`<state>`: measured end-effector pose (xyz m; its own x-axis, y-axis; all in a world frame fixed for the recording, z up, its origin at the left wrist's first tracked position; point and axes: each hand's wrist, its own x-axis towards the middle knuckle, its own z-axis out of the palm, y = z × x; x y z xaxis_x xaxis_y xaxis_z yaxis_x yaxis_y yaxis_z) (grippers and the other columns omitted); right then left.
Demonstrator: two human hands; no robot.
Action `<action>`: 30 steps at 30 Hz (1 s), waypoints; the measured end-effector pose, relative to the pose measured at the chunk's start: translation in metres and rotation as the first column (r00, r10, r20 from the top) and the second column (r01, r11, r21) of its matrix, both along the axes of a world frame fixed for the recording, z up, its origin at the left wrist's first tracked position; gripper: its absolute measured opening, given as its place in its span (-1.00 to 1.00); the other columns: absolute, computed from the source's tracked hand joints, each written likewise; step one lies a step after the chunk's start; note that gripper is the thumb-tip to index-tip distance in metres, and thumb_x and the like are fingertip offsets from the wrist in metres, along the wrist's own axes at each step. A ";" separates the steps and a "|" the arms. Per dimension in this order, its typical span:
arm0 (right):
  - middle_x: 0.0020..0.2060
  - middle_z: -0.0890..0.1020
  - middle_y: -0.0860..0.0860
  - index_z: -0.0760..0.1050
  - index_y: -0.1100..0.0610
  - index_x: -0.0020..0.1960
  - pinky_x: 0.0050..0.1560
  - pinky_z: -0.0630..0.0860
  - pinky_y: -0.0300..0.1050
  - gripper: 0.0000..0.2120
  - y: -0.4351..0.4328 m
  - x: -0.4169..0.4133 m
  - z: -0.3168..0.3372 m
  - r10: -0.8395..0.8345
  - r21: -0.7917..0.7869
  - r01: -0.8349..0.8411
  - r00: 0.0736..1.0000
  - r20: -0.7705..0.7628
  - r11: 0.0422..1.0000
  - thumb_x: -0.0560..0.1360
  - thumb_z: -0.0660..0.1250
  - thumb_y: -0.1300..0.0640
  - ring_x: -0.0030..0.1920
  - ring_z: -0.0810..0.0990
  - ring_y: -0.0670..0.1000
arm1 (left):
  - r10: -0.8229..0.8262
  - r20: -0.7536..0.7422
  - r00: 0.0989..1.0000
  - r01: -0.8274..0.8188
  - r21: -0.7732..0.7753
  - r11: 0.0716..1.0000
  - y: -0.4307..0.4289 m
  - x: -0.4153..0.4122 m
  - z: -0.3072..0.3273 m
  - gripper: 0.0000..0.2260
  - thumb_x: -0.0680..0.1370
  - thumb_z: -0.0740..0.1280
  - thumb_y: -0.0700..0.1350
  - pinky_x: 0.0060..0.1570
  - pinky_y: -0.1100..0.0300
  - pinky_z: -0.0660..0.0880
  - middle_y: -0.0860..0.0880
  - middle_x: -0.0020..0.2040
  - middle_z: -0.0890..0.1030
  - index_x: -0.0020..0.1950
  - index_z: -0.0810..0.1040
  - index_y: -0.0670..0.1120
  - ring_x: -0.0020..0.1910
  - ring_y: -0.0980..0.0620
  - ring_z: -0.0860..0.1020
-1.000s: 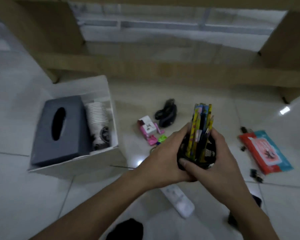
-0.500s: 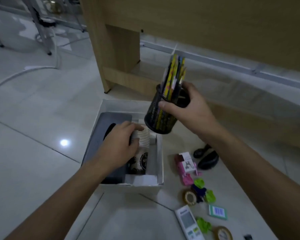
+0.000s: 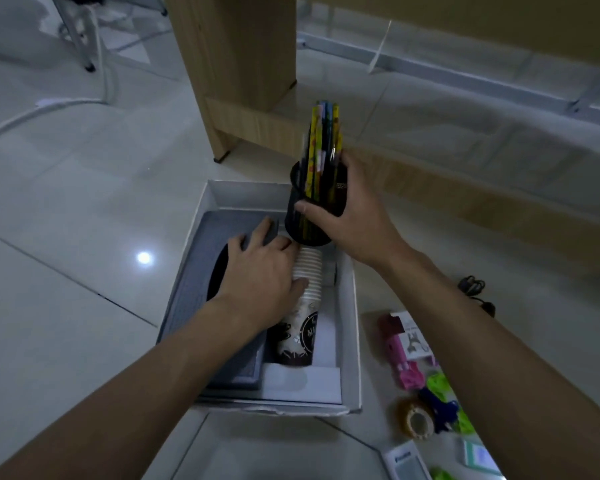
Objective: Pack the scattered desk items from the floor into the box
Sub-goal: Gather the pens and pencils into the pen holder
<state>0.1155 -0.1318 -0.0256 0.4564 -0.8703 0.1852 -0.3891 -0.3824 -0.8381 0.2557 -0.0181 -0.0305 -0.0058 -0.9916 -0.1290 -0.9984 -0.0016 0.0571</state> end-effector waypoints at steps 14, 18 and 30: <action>0.42 0.30 0.12 0.04 0.09 0.59 0.36 0.25 0.18 -0.07 0.010 -0.003 -0.009 -0.021 -0.273 -0.124 0.880 -0.474 0.954 0.44 0.32 -0.36 0.41 0.29 0.16 | 0.012 -0.063 0.998 -0.018 -0.100 0.995 0.005 -0.007 -0.005 -0.55 0.59 0.31 0.10 0.54 -0.11 0.08 -0.08 0.42 0.43 0.44 0.48 -0.03 0.57 -0.12 0.15; 0.41 0.31 0.12 0.07 0.09 0.57 0.33 0.30 0.16 -0.11 0.006 -0.004 -0.003 0.039 -0.235 -0.176 0.870 -0.492 0.956 0.45 0.37 -0.29 0.39 0.33 0.17 | 0.001 -0.102 0.995 -0.016 -0.146 0.989 0.006 -0.004 -0.004 -0.60 0.56 0.36 0.05 0.48 -0.13 0.20 -0.09 0.34 0.54 0.36 0.55 -0.06 0.53 -0.14 0.26; 0.35 0.31 0.14 0.14 0.04 0.54 0.29 0.41 0.25 -0.20 -0.003 -0.006 -0.002 0.108 -0.107 -0.210 0.801 -0.589 0.972 0.45 0.38 -0.24 0.36 0.32 0.18 | 0.021 -0.146 0.989 -0.052 -0.213 0.976 0.011 -0.006 -0.009 -0.63 0.51 0.37 0.03 0.40 -0.13 0.28 -0.09 0.23 0.62 0.27 0.57 -0.08 0.48 -0.13 0.35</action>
